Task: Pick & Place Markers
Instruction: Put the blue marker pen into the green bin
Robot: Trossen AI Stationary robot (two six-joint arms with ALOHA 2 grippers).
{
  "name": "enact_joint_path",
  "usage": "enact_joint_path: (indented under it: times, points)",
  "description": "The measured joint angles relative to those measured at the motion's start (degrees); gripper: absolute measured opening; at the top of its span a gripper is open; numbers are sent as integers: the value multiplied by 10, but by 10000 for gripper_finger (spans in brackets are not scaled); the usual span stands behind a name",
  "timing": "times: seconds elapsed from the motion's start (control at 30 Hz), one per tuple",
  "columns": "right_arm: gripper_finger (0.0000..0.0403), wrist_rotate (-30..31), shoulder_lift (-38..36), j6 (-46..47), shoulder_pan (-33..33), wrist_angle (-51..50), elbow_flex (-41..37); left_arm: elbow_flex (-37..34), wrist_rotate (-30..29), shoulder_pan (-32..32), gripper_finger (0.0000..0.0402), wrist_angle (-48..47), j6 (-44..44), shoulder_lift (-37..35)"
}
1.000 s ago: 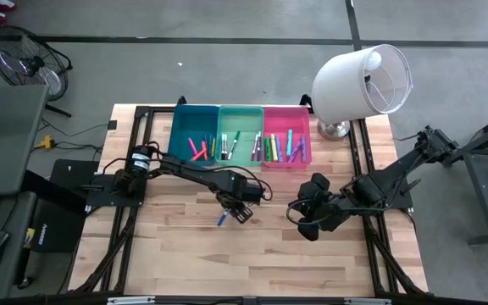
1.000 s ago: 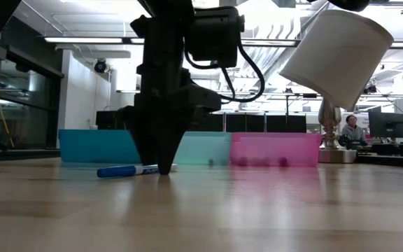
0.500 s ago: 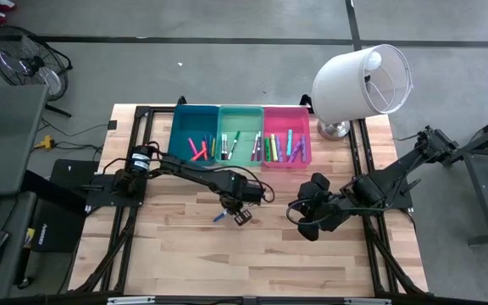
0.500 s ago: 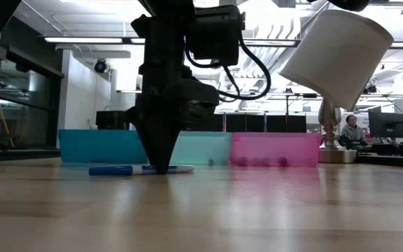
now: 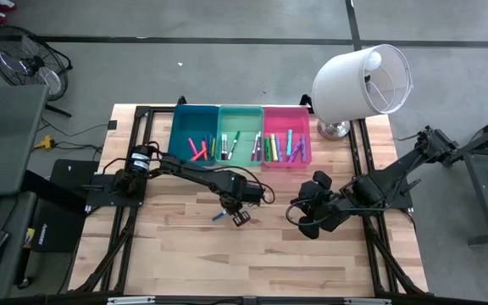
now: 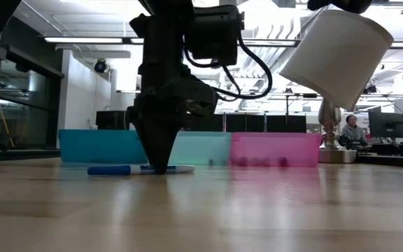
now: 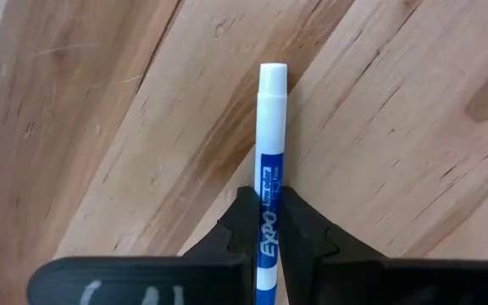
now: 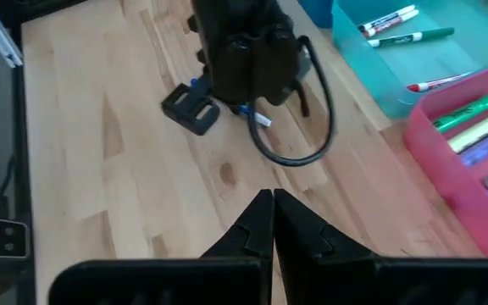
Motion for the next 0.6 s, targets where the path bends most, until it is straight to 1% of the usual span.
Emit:
enact_joint_path:
  times: [0.2, 0.43, 0.53, 0.6]
  points:
    - [0, 10, 0, 0, 0, -28, 0, -4, -2, 23, 18, -14, 10, -20]
    - [0, 10, 0, 14, 0, -46, 0, -2, -2, 48, 18, -18, 13, -70]
    - [0, 10, 0, 15, 0, -46, 0, 13, -7, 60, 18, -36, 20, -82]
    - [0, 11, 0, 15, 0, -45, 0, 40, -14, 72, 18, -39, 33, -87]
